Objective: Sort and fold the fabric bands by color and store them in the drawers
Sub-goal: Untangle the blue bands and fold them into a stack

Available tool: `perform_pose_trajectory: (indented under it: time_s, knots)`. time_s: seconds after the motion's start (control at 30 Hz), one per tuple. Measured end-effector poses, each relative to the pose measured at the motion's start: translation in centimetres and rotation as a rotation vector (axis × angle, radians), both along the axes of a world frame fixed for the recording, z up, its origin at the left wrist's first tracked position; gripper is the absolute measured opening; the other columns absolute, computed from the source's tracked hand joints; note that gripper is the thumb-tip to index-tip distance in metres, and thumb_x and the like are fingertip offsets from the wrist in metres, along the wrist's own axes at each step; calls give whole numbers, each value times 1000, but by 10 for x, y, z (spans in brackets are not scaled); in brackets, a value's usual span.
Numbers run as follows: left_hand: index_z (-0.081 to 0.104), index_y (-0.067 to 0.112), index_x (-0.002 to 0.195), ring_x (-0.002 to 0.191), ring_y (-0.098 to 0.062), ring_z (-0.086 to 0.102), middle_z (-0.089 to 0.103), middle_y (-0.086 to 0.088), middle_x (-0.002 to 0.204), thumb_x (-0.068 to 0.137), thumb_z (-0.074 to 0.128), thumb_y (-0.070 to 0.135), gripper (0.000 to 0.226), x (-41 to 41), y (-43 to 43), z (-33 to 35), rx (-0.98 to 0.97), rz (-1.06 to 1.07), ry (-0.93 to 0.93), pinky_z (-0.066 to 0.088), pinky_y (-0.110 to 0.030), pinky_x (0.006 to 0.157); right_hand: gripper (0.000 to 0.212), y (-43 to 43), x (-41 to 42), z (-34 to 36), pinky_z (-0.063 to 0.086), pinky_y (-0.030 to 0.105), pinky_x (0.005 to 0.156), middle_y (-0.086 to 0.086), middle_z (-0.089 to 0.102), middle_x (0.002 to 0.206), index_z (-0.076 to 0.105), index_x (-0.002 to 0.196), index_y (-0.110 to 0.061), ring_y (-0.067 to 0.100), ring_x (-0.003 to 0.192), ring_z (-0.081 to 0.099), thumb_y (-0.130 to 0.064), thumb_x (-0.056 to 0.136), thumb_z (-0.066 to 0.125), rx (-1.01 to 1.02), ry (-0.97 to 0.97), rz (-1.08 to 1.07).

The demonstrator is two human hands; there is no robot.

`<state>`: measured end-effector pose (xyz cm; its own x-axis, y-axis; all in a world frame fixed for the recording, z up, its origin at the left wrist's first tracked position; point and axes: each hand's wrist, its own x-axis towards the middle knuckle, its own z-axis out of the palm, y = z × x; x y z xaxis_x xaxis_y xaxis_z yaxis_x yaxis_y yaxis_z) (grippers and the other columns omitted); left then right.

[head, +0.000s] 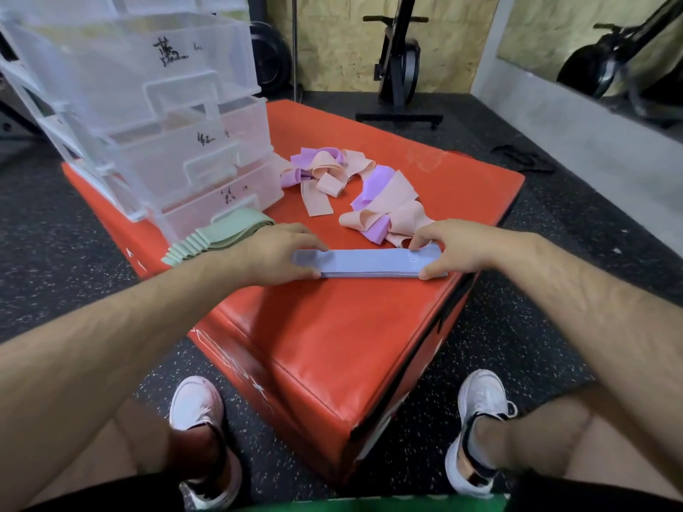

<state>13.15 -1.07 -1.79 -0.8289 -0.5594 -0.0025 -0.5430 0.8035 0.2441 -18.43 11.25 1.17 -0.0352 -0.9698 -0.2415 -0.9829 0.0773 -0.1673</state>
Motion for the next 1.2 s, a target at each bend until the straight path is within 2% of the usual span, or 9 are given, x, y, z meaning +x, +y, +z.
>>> perform_pose_trajectory:
  time_s: [0.07,0.17,0.3,0.4,0.5,0.6,0.83,1.03,1.2]
  knots:
    - [62,35,127,112,-14,56,58,5,122,80,69,53,50,-3,-1,-1,59,-4,-15,43,-36,102,57,1,2,-2,37,29,79,-11,52,111,58,127,-32,14,98,48,-42,76,83,10,38,1]
    - [62,36,125,111,-15,55,57,4,119,83,74,40,43,-5,-4,-1,116,-1,-16,42,-37,102,59,3,1,-4,37,29,78,-8,57,115,59,127,-34,14,96,50,-44,74,83,-27,30,-7]
    - [62,37,123,113,-15,54,56,4,119,81,72,43,43,-8,-7,-4,103,-8,-11,41,-38,104,55,7,-1,-3,42,30,83,-10,57,114,62,124,-35,15,99,53,-48,74,82,1,-13,-18]
    - [63,38,118,111,-16,55,55,7,118,74,62,58,48,-12,-2,-9,30,-32,34,45,-41,100,41,9,-5,6,49,35,97,-11,66,114,68,111,-32,13,104,62,-52,76,79,-80,-232,-163]
    - [63,39,117,112,-17,53,54,9,120,73,52,62,51,-25,10,-12,1,-70,98,45,-44,97,24,6,-12,15,56,36,82,-4,73,99,67,98,-24,16,87,71,-43,84,70,-155,-240,-354]
    - [63,35,121,114,-16,50,52,10,124,76,52,59,52,-42,25,-15,13,-109,110,43,-43,97,26,6,-10,10,59,32,64,8,74,95,64,104,-9,19,80,75,-32,90,65,51,-363,-506]
    - [59,36,124,116,-15,46,50,12,126,82,61,50,44,-56,27,-17,60,-115,40,41,-44,99,29,7,-4,-2,49,26,57,8,69,92,67,105,-8,18,74,68,-23,82,75,129,-612,-675]
    - [60,39,118,110,-14,47,50,15,120,75,53,57,48,-59,26,-17,71,-98,59,43,-47,96,31,8,-7,-4,41,22,55,0,63,83,67,105,-13,16,78,64,-25,79,78,185,-713,-738]
    - [58,42,115,109,-11,46,48,20,117,70,46,65,52,-60,25,-17,73,-86,60,43,-47,96,27,9,-6,-2,38,22,55,2,69,87,66,105,-11,13,65,65,-18,80,75,170,-794,-704]
